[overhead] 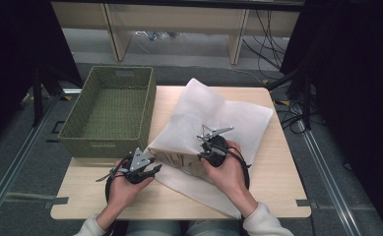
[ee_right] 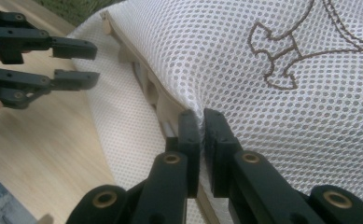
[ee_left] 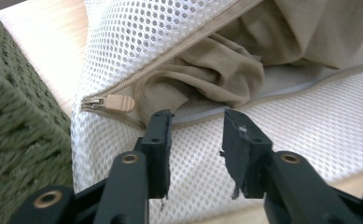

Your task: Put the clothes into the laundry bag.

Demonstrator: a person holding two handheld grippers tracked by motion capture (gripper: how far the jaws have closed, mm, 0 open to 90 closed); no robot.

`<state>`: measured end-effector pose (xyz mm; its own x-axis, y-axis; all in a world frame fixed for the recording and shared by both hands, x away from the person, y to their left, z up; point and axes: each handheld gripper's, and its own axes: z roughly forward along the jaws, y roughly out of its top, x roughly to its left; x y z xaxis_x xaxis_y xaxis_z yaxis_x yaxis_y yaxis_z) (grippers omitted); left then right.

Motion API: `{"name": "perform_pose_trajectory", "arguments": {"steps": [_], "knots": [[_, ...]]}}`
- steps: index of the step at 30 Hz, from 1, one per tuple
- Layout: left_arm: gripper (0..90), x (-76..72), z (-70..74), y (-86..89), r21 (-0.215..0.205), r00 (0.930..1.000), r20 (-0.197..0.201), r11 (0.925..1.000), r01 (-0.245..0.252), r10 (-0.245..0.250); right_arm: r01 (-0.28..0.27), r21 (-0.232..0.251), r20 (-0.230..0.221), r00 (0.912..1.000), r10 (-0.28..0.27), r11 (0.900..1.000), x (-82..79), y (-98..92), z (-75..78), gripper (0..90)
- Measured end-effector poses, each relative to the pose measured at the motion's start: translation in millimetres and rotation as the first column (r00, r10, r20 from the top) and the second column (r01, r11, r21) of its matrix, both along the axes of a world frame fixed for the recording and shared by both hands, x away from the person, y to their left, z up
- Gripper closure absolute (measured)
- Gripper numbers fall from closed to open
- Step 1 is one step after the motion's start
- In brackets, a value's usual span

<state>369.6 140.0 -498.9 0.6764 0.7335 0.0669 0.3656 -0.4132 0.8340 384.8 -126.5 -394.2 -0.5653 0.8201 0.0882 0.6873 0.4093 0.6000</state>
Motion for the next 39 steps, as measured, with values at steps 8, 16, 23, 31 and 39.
{"name": "perform_pose_trajectory", "arguments": {"steps": [8,16,23,31,39], "knots": [[69.8,1.1,-8.2,-5.9,0.038,0.9994,-0.033,0.9993,0.009,-0.008,-0.035,-0.049,-0.025,0.9991,0.034,0.998,-5.8,4.0,-6.5,86.9],[72.3,13.0,-10.7,1.5,0.114,0.9959,-0.067,0.992,-0.054,0.062,-0.073,-0.084,-0.094,0.9934,0.065,0.994,-9.7,12.1,-18.1,87.0],[71.6,20.8,-16.2,-5.7,0.099,0.9907,-0.081,0.9899,-0.101,0.11,-0.109,-0.114,-0.152,0.9842,0.092,0.987,-8.6,17.8,-32.3,87.1],[88.9,25.8,-14.9,-14.8,0.075,0.9887,-0.108,0.9926,-0.096,0.103,-0.103,-0.101,-0.19,0.9783,0.082,0.99,-10.9,21.1,-35.7,87.3],[86.0,31.9,-14.2,-29.3,0.106,0.9961,-0.07,0.9933,-0.047,0.055,-0.137,-0.098,-0.209,0.9712,0.114,0.986,-10.1,22.1,-42.8,87.4]]}}
